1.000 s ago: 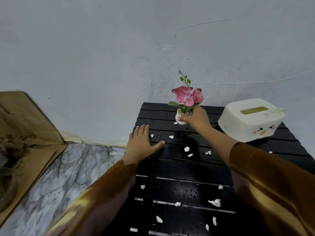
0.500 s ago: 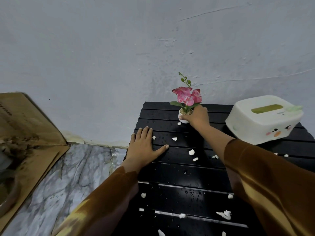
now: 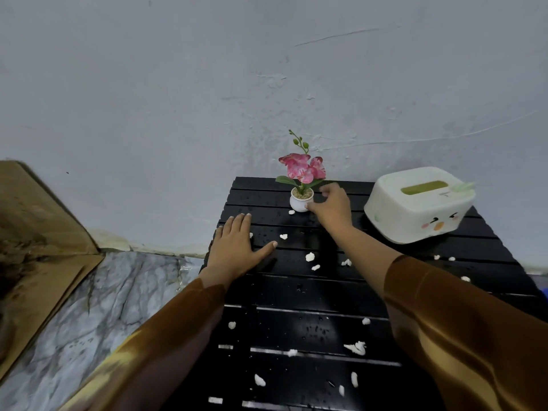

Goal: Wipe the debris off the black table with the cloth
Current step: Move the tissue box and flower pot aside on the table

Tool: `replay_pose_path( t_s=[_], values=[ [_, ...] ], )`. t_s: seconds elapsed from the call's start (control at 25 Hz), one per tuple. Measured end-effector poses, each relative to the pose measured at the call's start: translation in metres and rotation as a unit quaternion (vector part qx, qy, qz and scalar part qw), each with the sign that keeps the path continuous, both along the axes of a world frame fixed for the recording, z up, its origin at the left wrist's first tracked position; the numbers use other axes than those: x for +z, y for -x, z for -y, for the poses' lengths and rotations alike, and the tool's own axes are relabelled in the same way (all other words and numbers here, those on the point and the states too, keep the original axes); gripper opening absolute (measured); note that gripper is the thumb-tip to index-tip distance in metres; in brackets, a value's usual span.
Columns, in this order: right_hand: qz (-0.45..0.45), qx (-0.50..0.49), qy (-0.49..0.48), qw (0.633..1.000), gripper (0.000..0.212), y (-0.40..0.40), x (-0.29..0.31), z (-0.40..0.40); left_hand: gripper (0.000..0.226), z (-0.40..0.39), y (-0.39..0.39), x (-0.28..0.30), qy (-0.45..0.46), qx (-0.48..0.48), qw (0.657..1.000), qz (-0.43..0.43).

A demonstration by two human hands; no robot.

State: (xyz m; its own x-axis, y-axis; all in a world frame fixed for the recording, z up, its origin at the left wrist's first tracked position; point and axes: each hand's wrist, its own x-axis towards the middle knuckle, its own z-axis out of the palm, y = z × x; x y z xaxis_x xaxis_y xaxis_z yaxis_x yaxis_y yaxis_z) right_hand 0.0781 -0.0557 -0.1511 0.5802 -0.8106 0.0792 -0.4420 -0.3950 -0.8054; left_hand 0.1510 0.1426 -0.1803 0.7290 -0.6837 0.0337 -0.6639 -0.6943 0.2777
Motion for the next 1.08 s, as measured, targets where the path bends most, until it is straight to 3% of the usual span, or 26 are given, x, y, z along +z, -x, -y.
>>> replay_pose_path(
  t_s=[0.24,0.48,0.84,1.08],
  values=[
    [0.002,0.075,-0.007,0.997,0.044,0.081,0.036,-0.042,0.081,0.001,0.056,0.038,0.069,-0.030,0.997,-0.006],
    [-0.091,0.124,0.070,0.986,0.060,0.205,0.058,-0.060,0.080,-0.007,0.146,0.058,0.078,-0.087,0.993,-0.031],
    [-0.193,0.048,0.104,0.974,0.066,0.363,0.048,-0.047,0.083,0.000,0.274,0.043,0.028,-0.162,0.985,-0.049],
    [-0.272,0.006,0.119,0.955,0.069,0.432,0.025,-0.047,0.108,0.014,0.330,0.027,-0.014,-0.204,0.978,-0.036]
  ],
)
